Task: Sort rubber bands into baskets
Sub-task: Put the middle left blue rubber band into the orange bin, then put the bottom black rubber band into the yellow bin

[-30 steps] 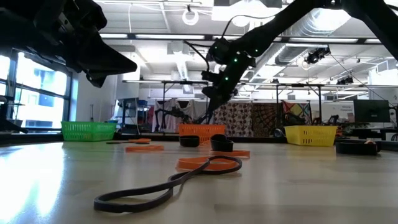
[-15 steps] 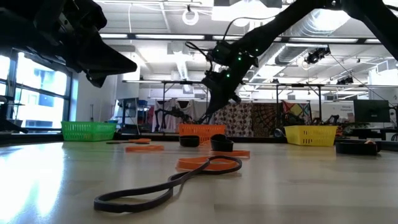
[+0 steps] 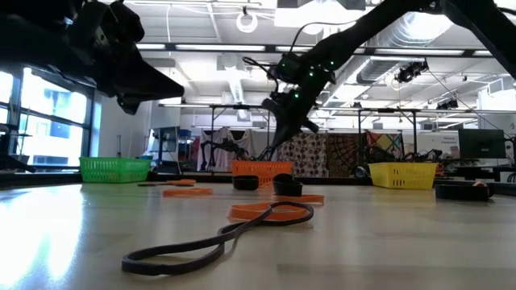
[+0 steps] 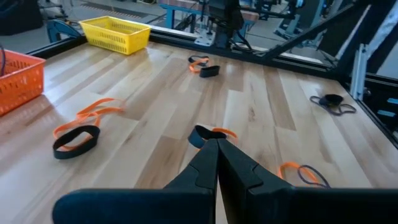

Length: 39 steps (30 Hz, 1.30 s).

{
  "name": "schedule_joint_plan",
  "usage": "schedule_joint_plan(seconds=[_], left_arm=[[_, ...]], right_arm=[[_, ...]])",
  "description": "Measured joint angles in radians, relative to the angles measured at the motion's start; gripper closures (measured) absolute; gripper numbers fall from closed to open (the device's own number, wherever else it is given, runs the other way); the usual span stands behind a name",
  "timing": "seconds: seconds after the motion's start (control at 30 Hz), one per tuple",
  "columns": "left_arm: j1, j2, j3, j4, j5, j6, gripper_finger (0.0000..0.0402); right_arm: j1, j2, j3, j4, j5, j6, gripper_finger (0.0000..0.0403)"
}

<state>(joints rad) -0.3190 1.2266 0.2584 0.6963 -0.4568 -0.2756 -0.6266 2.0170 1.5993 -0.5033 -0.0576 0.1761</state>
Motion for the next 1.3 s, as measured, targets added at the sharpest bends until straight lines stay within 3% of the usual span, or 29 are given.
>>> schedule_joint_plan(seconds=[0.27, 0.57, 0.8, 1.13, 1.3], left_arm=[[0.034, 0.000, 0.000, 0.013, 0.010, 0.001, 0.0401], [0.051, 0.000, 0.000, 0.013, 0.047, 0.018, 0.0401], [0.051, 0.000, 0.000, 0.010, 0.055, 0.018, 0.0401], [0.051, 0.000, 0.000, 0.005, 0.055, 0.035, 0.0401], [0.051, 0.000, 0.000, 0.005, 0.055, 0.041, 0.0401]], right_arm=[[0.025, 0.086, 0.184, -0.211, 0.092, 0.140, 0.0403], [0.039, 0.264, 0.353, -0.262, 0.072, 0.183, 0.0403], [0.034, 0.333, 0.391, -0.288, 0.048, 0.178, 0.0393], [0.045, 0.333, 0.393, -0.288, 0.054, 0.109, 0.0285], [0.060, 0.332, 0.480, -0.377, 0.072, -0.003, 0.0242]])
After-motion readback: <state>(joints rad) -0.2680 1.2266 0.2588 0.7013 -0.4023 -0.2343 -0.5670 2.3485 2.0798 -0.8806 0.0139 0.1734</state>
